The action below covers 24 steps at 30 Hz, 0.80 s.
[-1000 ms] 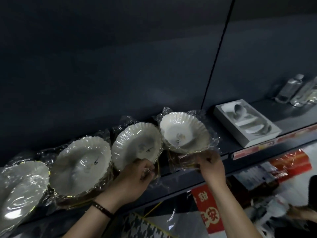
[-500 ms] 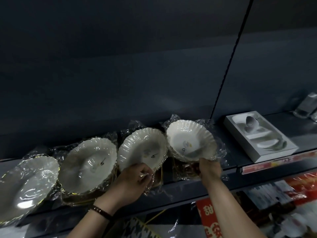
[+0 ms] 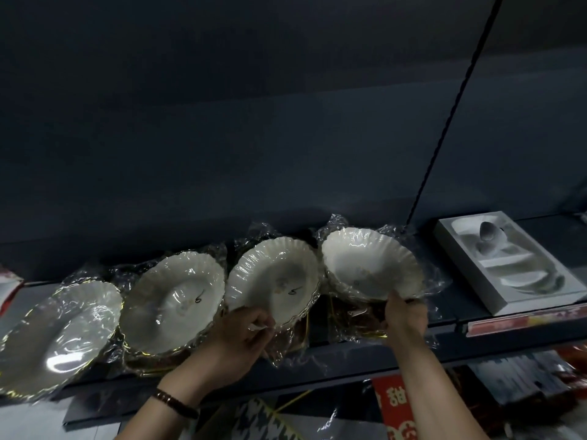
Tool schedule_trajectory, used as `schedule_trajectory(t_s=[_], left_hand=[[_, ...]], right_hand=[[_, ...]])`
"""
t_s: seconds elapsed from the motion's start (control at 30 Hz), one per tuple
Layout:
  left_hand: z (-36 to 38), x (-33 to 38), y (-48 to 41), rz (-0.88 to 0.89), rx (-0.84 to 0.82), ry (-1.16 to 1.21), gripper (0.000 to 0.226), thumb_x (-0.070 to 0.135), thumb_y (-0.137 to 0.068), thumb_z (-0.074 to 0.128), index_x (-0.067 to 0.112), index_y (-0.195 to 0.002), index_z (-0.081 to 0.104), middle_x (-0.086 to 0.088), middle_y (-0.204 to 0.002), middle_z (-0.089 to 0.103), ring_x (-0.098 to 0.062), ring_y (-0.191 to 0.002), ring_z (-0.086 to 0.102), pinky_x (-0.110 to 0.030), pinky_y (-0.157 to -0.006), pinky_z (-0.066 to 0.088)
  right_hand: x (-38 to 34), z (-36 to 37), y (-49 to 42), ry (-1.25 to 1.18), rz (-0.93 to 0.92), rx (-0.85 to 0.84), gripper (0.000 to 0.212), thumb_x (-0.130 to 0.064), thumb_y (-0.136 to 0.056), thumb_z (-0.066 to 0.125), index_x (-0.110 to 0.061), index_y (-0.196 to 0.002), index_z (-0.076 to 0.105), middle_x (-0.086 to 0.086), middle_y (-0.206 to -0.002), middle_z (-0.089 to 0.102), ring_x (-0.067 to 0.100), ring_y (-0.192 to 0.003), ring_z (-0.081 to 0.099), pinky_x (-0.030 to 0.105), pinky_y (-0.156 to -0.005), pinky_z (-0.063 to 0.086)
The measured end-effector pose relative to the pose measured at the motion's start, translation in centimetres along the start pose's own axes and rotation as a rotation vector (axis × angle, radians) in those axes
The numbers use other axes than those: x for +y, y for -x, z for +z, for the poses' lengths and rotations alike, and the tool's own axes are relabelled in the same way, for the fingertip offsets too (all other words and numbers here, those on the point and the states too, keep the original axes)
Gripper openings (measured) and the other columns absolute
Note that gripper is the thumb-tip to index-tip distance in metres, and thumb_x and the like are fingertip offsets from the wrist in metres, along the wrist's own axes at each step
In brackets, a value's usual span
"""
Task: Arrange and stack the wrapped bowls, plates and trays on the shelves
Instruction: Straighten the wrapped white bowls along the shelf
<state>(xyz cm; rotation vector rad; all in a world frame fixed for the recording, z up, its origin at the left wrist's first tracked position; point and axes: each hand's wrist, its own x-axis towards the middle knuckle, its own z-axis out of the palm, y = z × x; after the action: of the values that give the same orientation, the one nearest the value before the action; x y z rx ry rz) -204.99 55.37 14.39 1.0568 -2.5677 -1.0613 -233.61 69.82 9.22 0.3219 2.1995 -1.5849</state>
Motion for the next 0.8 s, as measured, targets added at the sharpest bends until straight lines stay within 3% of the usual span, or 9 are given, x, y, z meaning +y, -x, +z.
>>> schedule_trajectory(t_s=[0.07,0.13,0.27,0.43,0.53,0.63,0.7,0.73,0.8], left_hand=[[-0.4,-0.5,0.2,-0.011,-0.004,0.020,0.003,0.035,-0.096,0.071,0.035,-0.099,0.073,0.020,-0.100,0.073,0.005,-0.098,0.069,-0.030,-0.092,0.058],[-0.7,-0.6,0.3,-0.002,-0.016,0.033,0.006,0.039,-0.095,0.070,0.035,-0.099,0.072,0.019,-0.100,0.072,0.004,-0.096,0.070,-0.033,-0.091,0.059],[-2.5,-0.7,0.3,-0.033,-0.009,0.077,0.004,0.038,-0.095,0.069,0.040,-0.099,0.069,0.018,-0.102,0.072,0.002,-0.094,0.072,-0.033,-0.092,0.060],[-5.9,-1.9,0.7,-0.101,0.117,0.282,0.026,0.042,-0.102,0.065,0.041,-0.125,0.054,0.021,-0.104,0.074,-0.010,-0.088,0.076,-0.042,-0.086,0.062],[-8.1,-3.0,1.4,-0.228,0.219,0.574,0.036,0.045,-0.105,0.059,0.036,-0.138,0.048,0.011,-0.108,0.079,-0.025,-0.085,0.079,-0.044,-0.074,0.064],[-10.7,-5.5,2.8,-0.325,0.353,0.811,0.036,0.043,-0.108,0.054,0.023,-0.138,0.053,-0.005,-0.117,0.076,-0.033,-0.084,0.081,-0.041,-0.070,0.065],[-12.3,-8.1,4.1,-0.354,0.436,0.924,0.032,0.039,-0.108,0.057,0.019,-0.133,0.058,-0.012,-0.111,0.077,-0.042,-0.080,0.080,-0.045,-0.068,0.064],[-13.0,-9.8,5.0,-0.370,0.474,0.934,0.028,0.036,-0.107,0.060,0.020,-0.130,0.062,-0.013,-0.104,0.078,-0.044,-0.078,0.079,-0.046,-0.065,0.064],[-14.5,-13.6,7.0,-0.399,0.541,0.781,0.021,0.032,-0.103,0.070,0.025,-0.122,0.067,-0.010,-0.095,0.080,-0.040,-0.077,0.079,-0.054,-0.068,0.066]], right_hand=[[-0.3,0.1,0.2,-0.069,-0.056,0.047,0.033,-0.028,-0.101,0.067,-0.002,-0.121,0.064,0.013,-0.111,0.071,0.032,-0.101,0.070,0.043,-0.091,0.059],[-0.6,0.0,1.8,-0.140,-0.141,0.090,0.033,-0.021,-0.103,0.065,-0.004,-0.130,0.060,0.009,-0.115,0.066,0.025,-0.105,0.063,0.037,-0.097,0.052],[-0.7,-0.3,5.2,-0.250,-0.288,0.122,0.028,-0.009,-0.102,0.056,-0.004,-0.129,0.056,0.011,-0.116,0.065,0.031,-0.106,0.065,0.036,-0.089,0.047],[-1.9,0.8,9.8,-0.226,-0.412,-0.114,0.035,-0.004,-0.099,0.057,-0.026,-0.125,0.062,-0.002,-0.117,0.073,0.021,-0.110,0.070,0.046,-0.099,0.056],[-1.9,3.3,13.7,-0.168,-0.448,-0.259,0.032,-0.002,-0.098,0.057,-0.027,-0.114,0.066,0.008,-0.105,0.073,0.034,-0.103,0.071,0.051,-0.087,0.058],[-1.4,6.6,18.0,-0.096,-0.462,-0.427,0.029,-0.001,-0.099,0.056,-0.024,-0.113,0.065,0.002,-0.098,0.073,0.020,-0.091,0.072,0.034,-0.072,0.057],[-0.8,9.0,21.0,0.021,-0.541,-0.524,0.032,-0.002,-0.099,0.060,-0.030,-0.115,0.064,-0.012,-0.102,0.072,0.004,-0.096,0.068,0.029,-0.082,0.053],[-0.4,10.3,22.2,0.072,-0.582,-0.568,0.033,-0.001,-0.098,0.061,-0.031,-0.114,0.064,-0.016,-0.102,0.072,-0.003,-0.097,0.064,0.021,-0.085,0.050],[0.4,12.8,24.8,0.180,-0.611,-0.655,0.030,-0.001,-0.098,0.063,-0.029,-0.109,0.062,-0.016,-0.099,0.070,-0.003,-0.095,0.063,0.002,-0.074,0.041]])
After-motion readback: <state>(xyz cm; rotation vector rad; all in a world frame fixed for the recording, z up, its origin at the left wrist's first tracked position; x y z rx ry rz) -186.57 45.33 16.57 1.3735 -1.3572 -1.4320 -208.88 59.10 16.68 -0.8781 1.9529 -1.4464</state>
